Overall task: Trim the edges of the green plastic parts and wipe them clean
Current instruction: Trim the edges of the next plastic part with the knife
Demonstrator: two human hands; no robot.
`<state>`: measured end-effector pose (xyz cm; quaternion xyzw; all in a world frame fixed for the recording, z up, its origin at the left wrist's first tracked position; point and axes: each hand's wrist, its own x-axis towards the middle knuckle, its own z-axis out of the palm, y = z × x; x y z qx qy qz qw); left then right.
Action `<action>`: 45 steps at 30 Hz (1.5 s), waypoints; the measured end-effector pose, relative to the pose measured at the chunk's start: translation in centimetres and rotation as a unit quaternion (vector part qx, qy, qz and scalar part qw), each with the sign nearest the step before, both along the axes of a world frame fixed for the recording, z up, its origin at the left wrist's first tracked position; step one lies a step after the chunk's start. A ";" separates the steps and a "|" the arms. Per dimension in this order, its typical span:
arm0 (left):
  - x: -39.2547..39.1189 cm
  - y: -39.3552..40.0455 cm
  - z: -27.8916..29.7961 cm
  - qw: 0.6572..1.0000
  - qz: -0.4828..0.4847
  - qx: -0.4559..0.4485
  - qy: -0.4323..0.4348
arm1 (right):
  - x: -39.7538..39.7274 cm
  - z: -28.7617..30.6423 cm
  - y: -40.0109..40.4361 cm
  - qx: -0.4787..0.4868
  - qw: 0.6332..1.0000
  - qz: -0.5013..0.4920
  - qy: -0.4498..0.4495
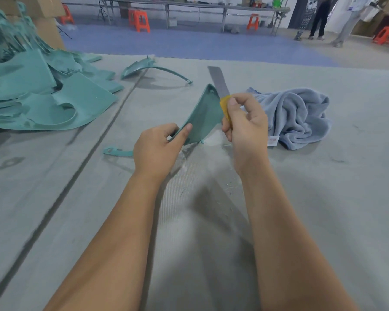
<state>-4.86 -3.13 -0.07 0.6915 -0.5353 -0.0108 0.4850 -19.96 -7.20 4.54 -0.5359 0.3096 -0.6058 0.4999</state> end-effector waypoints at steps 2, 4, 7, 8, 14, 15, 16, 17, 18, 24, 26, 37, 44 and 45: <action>0.1 -0.2 0.1 1.000 0.002 0.003 -0.006 | 0.3 -0.2 0.1 0.009 1.000 0.022 -0.007; 0.2 -0.4 0.3 1.000 0.008 0.009 -0.015 | 0.6 -0.3 0.2 0.021 0.999 0.030 0.000; 0.3 -0.5 0.4 1.000 0.014 0.016 -0.016 | 0.9 -0.4 0.4 0.045 0.998 0.051 0.008; 0.3 -0.5 0.4 1.000 0.017 0.019 -0.017 | 1.0 -0.3 0.4 0.065 0.996 0.066 -0.001; 0.4 -0.5 0.6 1.000 0.013 0.024 0.005 | 1.1 -0.6 0.2 0.114 0.987 0.101 0.048; 0.5 -0.5 0.6 1.000 0.009 0.022 0.006 | 1.0 -0.7 0.2 0.096 0.988 0.086 0.085; 0.5 -0.5 0.6 1.000 0.005 0.019 0.006 | 1.0 -0.8 0.1 0.070 0.986 0.069 0.131; 0.4 -0.5 0.6 1.000 0.002 0.016 0.006 | 0.9 -0.9 0.0 0.041 0.981 0.054 0.180; 0.5 -0.4 0.6 1.000 0.000 0.015 0.005 | 0.8 -0.9 0.0 0.018 0.974 0.048 0.222; 0.4 -0.1 0.8 0.999 -0.022 0.020 -0.026 | 0.8 -0.6 0.3 0.054 0.969 0.146 0.193; 0.4 0.0 0.8 0.998 -0.038 0.021 -0.051 | 0.7 -0.5 0.2 0.093 0.971 0.185 0.117; 0.5 0.1 -0.2 0.998 -0.042 0.018 -0.043 | 0.9 -0.6 0.3 0.028 0.988 0.056 0.142; 0.6 0.4 -0.6 0.997 -0.055 0.013 -0.046 | 0.4 -0.1 -0.5 0.012 0.995 -0.001 0.102; 0.6 0.4 -0.6 0.997 -0.058 0.011 -0.043 | 0.3 -0.1 -0.7 0.012 0.995 -0.007 0.098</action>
